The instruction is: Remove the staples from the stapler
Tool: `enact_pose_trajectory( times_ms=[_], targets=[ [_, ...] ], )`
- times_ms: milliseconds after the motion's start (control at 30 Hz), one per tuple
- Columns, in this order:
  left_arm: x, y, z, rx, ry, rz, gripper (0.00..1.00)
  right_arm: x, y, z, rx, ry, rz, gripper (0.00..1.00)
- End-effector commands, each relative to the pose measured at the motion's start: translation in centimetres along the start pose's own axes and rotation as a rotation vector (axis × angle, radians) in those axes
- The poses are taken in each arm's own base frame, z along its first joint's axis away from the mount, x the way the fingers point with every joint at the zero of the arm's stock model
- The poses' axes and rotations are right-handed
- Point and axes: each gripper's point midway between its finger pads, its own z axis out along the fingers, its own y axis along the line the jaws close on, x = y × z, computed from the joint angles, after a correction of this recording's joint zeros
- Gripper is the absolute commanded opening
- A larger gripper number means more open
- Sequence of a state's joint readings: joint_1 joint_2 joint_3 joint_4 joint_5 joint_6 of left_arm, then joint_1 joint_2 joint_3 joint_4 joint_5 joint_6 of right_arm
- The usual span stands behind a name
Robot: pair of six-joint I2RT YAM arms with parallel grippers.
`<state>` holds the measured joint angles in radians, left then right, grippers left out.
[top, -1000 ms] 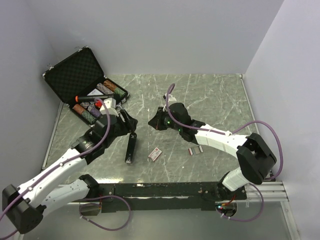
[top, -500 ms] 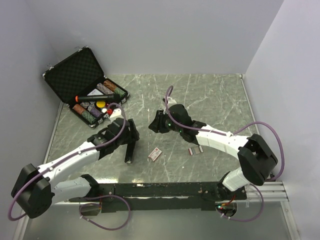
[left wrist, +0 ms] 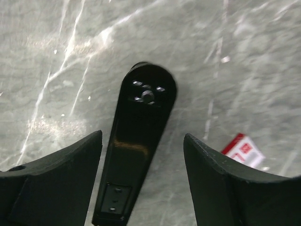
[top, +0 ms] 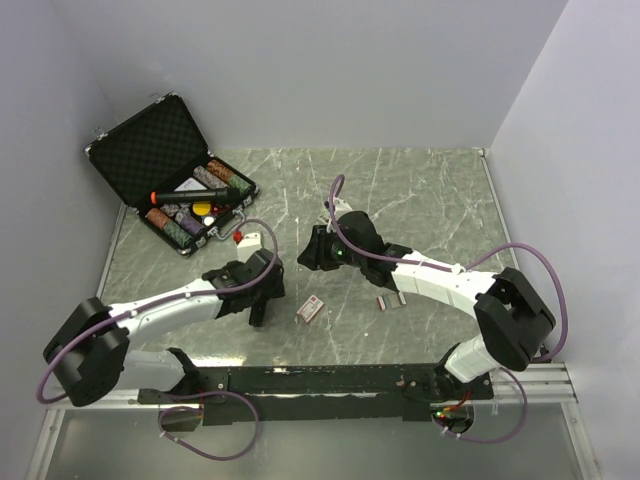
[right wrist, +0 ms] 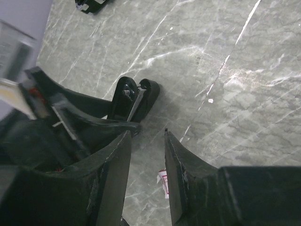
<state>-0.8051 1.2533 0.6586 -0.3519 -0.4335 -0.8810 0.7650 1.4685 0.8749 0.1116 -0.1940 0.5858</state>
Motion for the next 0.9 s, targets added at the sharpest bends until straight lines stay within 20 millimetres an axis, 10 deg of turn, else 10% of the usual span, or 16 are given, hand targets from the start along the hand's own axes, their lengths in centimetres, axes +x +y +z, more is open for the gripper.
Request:
enact_pose_trajectory(
  times_ms=[0, 633, 867],
  targets=[
    [-0.7, 0.1, 0.2, -0.053, -0.039, 0.011, 0.74, -0.3, 0.3, -0.2, -0.027, -0.022, -0.002, 0.42],
    [-0.9, -0.2, -0.2, -0.019, -0.067, 0.036, 0.01, 0.1, 0.3, -0.2, -0.032, -0.004, -0.005, 0.43],
    [-3.5, -3.6, -3.4, 0.184, -0.114, 0.020, 0.01, -0.6, 0.9, -1.8, -0.078, 0.009, -0.032, 0.44]
  ],
)
